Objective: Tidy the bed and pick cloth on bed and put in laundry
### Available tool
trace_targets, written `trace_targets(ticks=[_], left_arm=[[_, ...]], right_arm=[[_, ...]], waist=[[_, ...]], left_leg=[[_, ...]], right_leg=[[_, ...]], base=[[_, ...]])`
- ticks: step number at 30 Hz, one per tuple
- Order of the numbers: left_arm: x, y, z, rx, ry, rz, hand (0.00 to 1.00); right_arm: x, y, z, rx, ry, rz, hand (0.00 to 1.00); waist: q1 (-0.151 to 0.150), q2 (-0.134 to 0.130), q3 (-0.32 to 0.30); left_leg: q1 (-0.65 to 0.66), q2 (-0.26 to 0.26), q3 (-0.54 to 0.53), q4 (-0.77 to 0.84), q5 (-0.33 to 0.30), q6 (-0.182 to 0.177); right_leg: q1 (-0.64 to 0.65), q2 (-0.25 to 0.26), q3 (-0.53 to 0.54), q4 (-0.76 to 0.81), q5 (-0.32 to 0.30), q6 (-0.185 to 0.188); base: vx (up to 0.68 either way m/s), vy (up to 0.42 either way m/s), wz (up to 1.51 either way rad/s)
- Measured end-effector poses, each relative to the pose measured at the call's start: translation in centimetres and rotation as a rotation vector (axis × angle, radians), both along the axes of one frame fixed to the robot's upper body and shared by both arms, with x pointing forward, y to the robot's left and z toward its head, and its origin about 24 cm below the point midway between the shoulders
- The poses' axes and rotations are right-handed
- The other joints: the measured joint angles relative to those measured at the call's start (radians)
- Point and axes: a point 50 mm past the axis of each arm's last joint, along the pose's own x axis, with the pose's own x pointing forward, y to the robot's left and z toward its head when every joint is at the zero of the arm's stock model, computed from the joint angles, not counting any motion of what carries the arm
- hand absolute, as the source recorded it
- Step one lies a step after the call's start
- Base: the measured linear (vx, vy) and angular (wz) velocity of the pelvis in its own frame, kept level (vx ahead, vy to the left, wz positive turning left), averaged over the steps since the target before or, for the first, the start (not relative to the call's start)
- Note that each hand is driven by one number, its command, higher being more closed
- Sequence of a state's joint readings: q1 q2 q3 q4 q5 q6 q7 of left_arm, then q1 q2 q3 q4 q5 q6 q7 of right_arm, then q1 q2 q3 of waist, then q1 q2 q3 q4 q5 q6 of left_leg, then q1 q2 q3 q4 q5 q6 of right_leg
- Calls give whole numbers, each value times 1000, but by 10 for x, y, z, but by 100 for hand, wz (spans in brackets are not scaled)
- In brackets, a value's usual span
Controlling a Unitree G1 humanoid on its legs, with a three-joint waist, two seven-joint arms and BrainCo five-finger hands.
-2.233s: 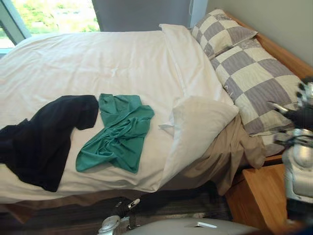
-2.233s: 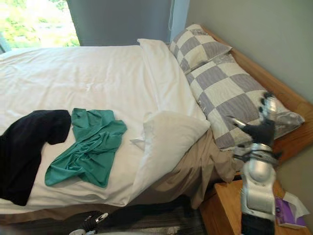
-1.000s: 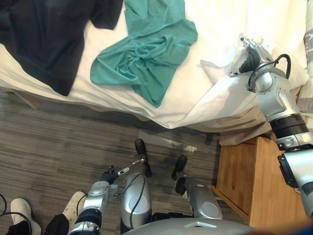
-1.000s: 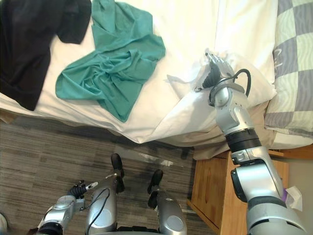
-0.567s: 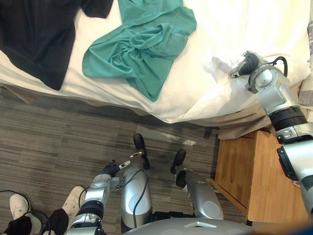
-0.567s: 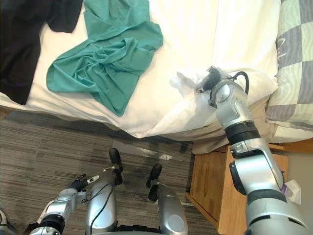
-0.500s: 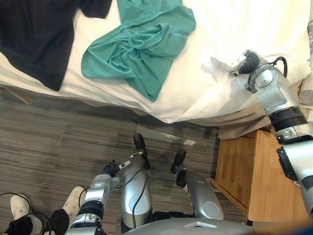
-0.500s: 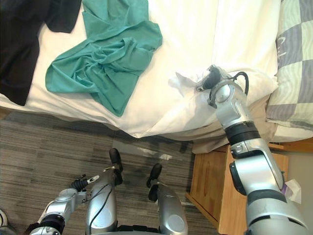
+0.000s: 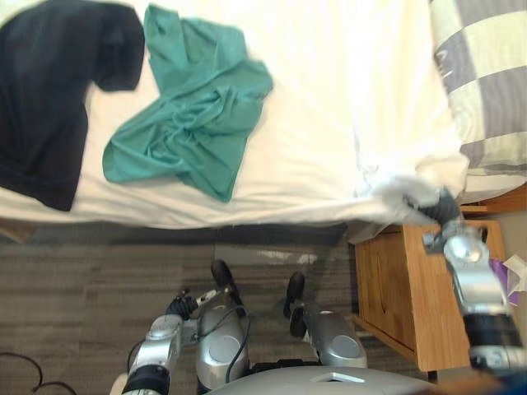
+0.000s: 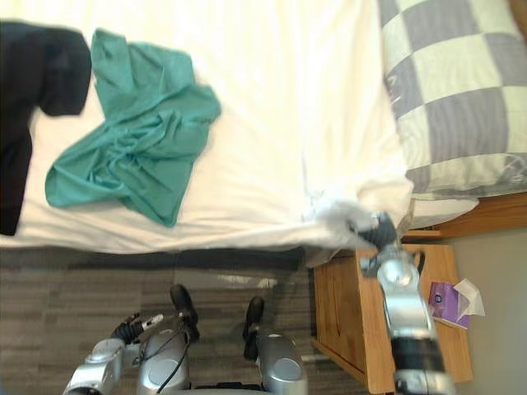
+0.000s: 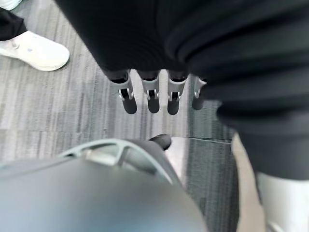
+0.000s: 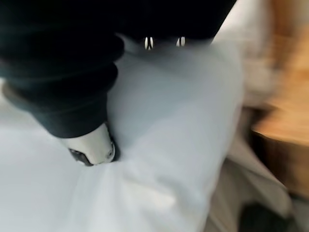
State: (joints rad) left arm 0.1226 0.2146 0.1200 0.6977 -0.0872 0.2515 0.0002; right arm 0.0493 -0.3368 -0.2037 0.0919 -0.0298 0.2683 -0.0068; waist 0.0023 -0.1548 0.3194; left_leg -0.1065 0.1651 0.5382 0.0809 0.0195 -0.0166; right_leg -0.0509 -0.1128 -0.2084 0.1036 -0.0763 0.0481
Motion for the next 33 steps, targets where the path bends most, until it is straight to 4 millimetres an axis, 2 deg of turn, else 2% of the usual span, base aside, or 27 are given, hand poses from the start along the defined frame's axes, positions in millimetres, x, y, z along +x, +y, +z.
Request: trace_targets(ticks=[2,3,5,8,10,12,14,16,18,19,20,21,23,25,26,29,33], left_arm=[[-16,-3,-6,-15,40,12,0],[-27,-10,-12,-38,70,24,0],[-35,-12,-16,-46,96,31,0],[-44,-15,-20,-67,117,32,0],[-51,-16,-22,-83,133,41,0],[-60,-19,-26,-115,144,87,0],[-63,-22,-27,-146,142,111,0],[-64,-26,-28,-180,137,116,0],[-66,-29,-28,-216,124,140,0],[-66,-29,-28,-223,120,139,0],[-65,-28,-27,-227,111,138,0],[-65,-28,-26,-234,105,135,0],[-68,-25,-25,-240,101,146,0],[-68,-25,-23,-245,95,144,0],[-69,-24,-23,-243,95,148,0],[-70,-25,-23,-243,99,148,0],[-69,-26,-25,-231,110,145,0]], right_arm=[[-27,-7,-19,118,22,-99,0],[-47,-9,-32,213,26,-176,0],[-58,-8,-40,281,24,-218,0],[-83,1,-67,470,54,-338,0],[-100,10,-91,627,97,-443,0],[-126,20,-116,755,164,-579,0],[-143,22,-128,811,192,-679,0],[-161,15,-132,816,196,-788,0],[-168,-6,-123,760,112,-883,0],[-167,-12,-119,738,83,-889,0],[-160,-21,-106,706,17,-875,100],[-153,-28,-95,676,-42,-846,100],[-124,-41,-49,604,-249,-701,100],[-100,-41,-10,568,-392,-519,100],[-84,-35,8,568,-458,-412,100],[-48,-5,35,684,-568,-154,100],[-16,28,48,840,-605,14,100]], waist=[[-20,17,-52],[-36,33,-90],[-45,49,-113],[-66,68,-129],[-64,79,-143],[-64,97,-167],[-60,107,-177],[-54,115,-186],[-51,119,-196],[-52,116,-201],[-52,109,-207],[-52,106,-211],[-53,89,-229],[-51,84,-242],[-50,79,-248],[-47,77,-252],[-39,84,-248]], left_leg=[[58,-29,7,-67,18,-2],[101,-52,18,-128,36,-2],[137,-71,28,-181,56,-1],[174,-84,34,-185,49,-1],[196,-85,51,-186,43,-3],[217,-84,73,-186,27,-13],[238,-84,87,-187,20,-15],[254,-84,103,-187,14,-16],[264,-82,120,-187,7,-20],[264,-81,124,-187,6,-20],[264,-78,138,-187,5,-21],[263,-77,141,-186,5,-22],[261,-75,142,-186,2,-26],[261,-74,144,-186,0,-30],[260,-72,145,-185,0,-30],[261,-67,145,-185,0,-27],[260,-73,129,-185,0,-25]], right_leg=[[30,-12,0,-1,-7,12],[45,-16,1,-3,-11,17],[57,-22,2,-7,-16,24],[92,-33,6,-20,-19,29],[106,-34,17,-27,-19,29],[123,-34,27,-35,-22,28],[140,-37,30,-34,-31,24],[152,-43,29,-34,-43,26],[163,-47,29,-36,-43,27],[163,-47,29,-37,-44,27],[161,-47,29,-39,-44,27],[161,-46,27,-41,-42,27],[165,-44,23,-51,-24,35],[166,-43,22,-53,-18,40],[167,-41,16,-53,-11,45],[166,-38,-4,-52,-1,46],[166,-44,-17,-43,-1,46]], base=[[106,18,-2],[80,50,-9],[51,70,-11],[16,57,-7],[2,38,-19],[4,33,-19],[15,31,-10],[15,38,-12],[-3,38,-13],[3,21,-6],[22,6,-4],[26,2,-5],[51,1,-3],[76,4,-3],[73,-1,-5],[26,-4,-3],[10,6,7]])
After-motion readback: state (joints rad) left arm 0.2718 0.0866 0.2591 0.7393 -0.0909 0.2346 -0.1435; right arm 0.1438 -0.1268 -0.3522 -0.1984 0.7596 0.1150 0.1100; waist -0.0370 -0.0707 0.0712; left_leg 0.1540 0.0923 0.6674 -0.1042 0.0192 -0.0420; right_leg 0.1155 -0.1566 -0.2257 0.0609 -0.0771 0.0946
